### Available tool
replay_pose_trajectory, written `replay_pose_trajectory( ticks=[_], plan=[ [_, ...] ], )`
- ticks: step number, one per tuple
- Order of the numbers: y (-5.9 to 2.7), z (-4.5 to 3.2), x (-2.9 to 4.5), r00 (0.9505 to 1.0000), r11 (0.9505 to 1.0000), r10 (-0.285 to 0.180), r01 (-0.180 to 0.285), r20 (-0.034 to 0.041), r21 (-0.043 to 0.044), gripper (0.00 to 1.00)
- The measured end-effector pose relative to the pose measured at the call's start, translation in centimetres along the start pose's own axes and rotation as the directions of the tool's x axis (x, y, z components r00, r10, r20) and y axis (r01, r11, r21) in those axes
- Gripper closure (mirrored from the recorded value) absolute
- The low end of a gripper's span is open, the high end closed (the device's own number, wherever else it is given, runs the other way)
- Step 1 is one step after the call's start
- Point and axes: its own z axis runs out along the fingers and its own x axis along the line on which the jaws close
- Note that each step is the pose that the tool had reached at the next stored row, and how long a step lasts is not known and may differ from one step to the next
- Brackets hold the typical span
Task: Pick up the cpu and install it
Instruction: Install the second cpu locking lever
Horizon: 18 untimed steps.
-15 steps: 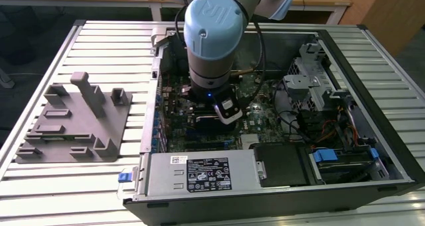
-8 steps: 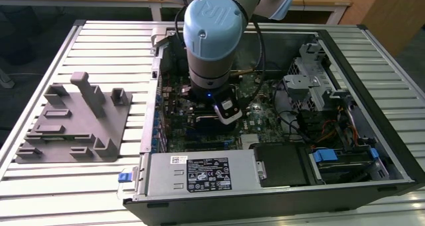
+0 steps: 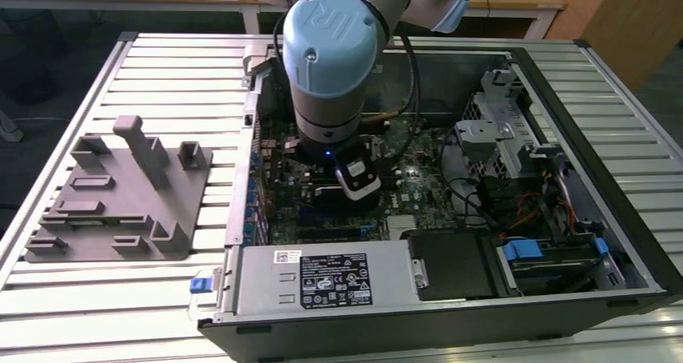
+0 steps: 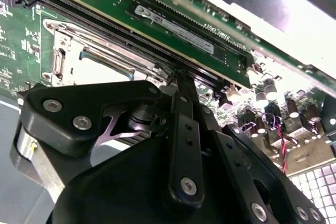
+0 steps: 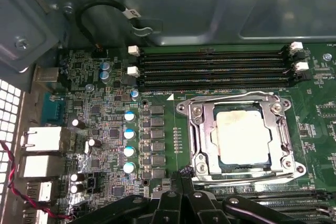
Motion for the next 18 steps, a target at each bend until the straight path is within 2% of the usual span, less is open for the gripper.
replay_pose_trajectory(
  ticks=[6, 12, 14, 18],
  plan=[
    [0.28, 0.17, 0.00, 1.0000, 1.0000, 0.003, -0.003, 0.0021, -0.0013, 0.89],
    [0.57, 0.11, 0.03, 1.0000, 1.0000, 0.004, -0.004, 0.0016, 0.0021, 0.89],
    [0.68, -0.13, 0.02, 1.0000, 1.0000, 0.006, -0.006, 0.0025, 0.0014, 0.89],
    [1.05, -1.24, 0.01, 0.9999, 1.0000, 0.010, -0.010, 0.0037, 0.0022, 0.89]
  ],
)
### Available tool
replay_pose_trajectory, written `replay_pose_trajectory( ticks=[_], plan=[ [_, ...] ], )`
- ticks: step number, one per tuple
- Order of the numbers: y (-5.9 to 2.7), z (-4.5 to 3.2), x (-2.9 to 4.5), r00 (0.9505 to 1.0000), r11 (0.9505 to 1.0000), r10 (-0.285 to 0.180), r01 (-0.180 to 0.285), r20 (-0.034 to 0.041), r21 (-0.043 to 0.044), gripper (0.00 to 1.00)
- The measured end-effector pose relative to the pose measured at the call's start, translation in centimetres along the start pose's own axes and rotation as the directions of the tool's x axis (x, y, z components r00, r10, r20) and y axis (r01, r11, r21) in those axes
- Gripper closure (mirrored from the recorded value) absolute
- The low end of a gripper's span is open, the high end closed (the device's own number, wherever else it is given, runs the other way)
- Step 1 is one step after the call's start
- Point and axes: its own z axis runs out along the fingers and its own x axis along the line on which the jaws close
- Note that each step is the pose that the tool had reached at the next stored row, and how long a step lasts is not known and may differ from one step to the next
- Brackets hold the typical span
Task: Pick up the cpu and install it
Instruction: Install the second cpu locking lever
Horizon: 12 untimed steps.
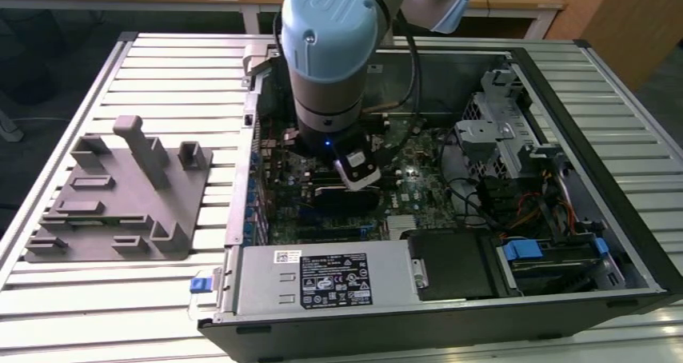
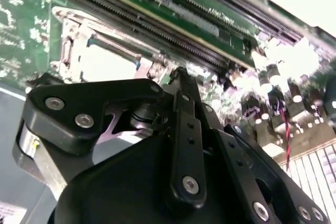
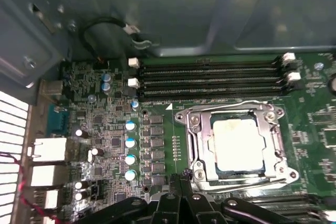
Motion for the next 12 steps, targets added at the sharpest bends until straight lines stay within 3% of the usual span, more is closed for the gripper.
replay_pose_trajectory(
  ticks=[6, 7, 12],
  plan=[
    [0.52, -1.45, -0.01, 1.0000, 0.9999, 0.009, -0.009, 0.0034, 0.0058, 0.89],
    [0.56, -1.51, -0.01, 0.9999, 0.9999, 0.011, -0.011, 0.0049, 0.0113, 0.89],
    [0.77, -1.49, -0.17, 0.9996, 0.9980, 0.025, -0.026, 0.0137, 0.0566, 0.89]
  ],
)
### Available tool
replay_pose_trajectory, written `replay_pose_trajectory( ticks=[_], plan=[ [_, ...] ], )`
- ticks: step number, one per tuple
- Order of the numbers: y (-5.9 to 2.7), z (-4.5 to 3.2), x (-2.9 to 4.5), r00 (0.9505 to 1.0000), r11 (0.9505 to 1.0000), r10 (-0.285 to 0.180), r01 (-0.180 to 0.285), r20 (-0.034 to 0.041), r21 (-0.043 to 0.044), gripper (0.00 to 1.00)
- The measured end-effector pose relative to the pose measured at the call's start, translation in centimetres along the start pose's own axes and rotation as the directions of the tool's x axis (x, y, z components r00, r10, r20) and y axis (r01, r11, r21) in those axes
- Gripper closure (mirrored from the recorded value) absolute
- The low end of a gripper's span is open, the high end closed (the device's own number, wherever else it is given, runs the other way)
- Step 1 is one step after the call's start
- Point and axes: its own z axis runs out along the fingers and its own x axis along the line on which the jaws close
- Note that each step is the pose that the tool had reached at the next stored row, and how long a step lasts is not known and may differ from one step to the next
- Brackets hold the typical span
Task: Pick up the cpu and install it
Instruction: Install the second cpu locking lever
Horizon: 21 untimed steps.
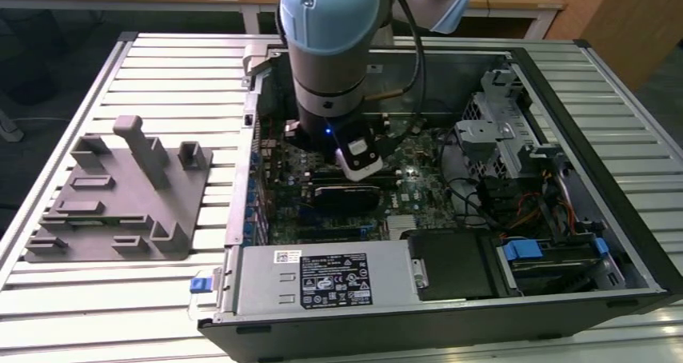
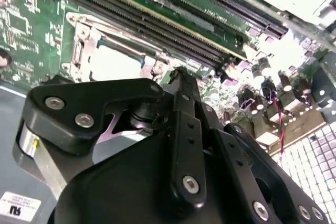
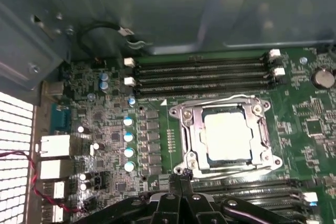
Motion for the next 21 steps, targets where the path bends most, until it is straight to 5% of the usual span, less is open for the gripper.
replay_pose_trajectory(
  ticks=[13, 21],
  plan=[
    [1.88, 0.54, -0.70, 0.9999, 0.9974, 0.007, -0.008, 0.0095, 0.0714, 0.89],
    [3.23, 0.94, -1.48, 0.9999, 0.9953, 0.007, -0.008, 0.0121, 0.0966, 0.89]
  ],
)
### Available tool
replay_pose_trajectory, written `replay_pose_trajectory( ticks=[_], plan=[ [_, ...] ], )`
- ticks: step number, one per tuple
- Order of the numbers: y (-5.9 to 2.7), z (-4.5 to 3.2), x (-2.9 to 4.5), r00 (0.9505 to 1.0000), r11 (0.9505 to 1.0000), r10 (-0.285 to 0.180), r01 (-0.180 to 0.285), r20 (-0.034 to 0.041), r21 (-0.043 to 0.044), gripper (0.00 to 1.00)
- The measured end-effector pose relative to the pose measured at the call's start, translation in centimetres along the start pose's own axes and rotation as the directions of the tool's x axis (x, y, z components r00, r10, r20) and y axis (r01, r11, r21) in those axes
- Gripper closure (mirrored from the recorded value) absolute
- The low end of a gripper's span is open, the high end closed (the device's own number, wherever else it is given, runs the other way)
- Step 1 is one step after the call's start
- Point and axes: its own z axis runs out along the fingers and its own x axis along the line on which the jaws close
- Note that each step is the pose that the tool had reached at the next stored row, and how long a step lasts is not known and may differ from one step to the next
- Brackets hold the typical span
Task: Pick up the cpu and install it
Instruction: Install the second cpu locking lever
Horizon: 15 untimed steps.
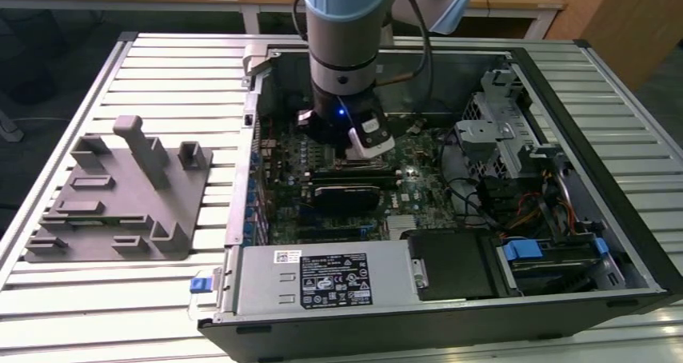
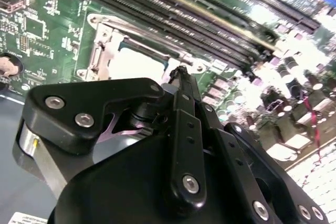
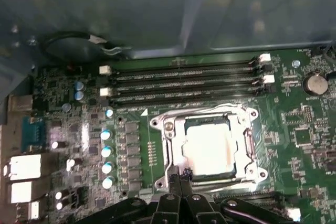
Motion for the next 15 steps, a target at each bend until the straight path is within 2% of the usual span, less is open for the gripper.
replay_pose_trajectory(
  ticks=[3, 4, 11, 12, 15],
  plan=[
    [0.52, 0.11, -0.33, 1.0000, 1.0000, 0.000, 0.000, 0.0007, 0.0068, 0.89],
    [1.16, 0.27, -1.13, 1.0000, 0.9999, 0.000, 0.000, 0.0017, 0.0150, 0.89],
    [1.85, 0.45, -2.78, 1.0000, 0.9996, -0.001, 0.000, 0.0030, 0.0284, 0.89],
    [1.93, 0.47, -2.94, 1.0000, 0.9995, -0.001, 0.001, 0.0034, 0.0326, 0.89],
    [2.11, 0.48, -3.04, 1.0000, 0.9986, -0.002, 0.001, 0.0053, 0.0522, 0.89]
  ],
)
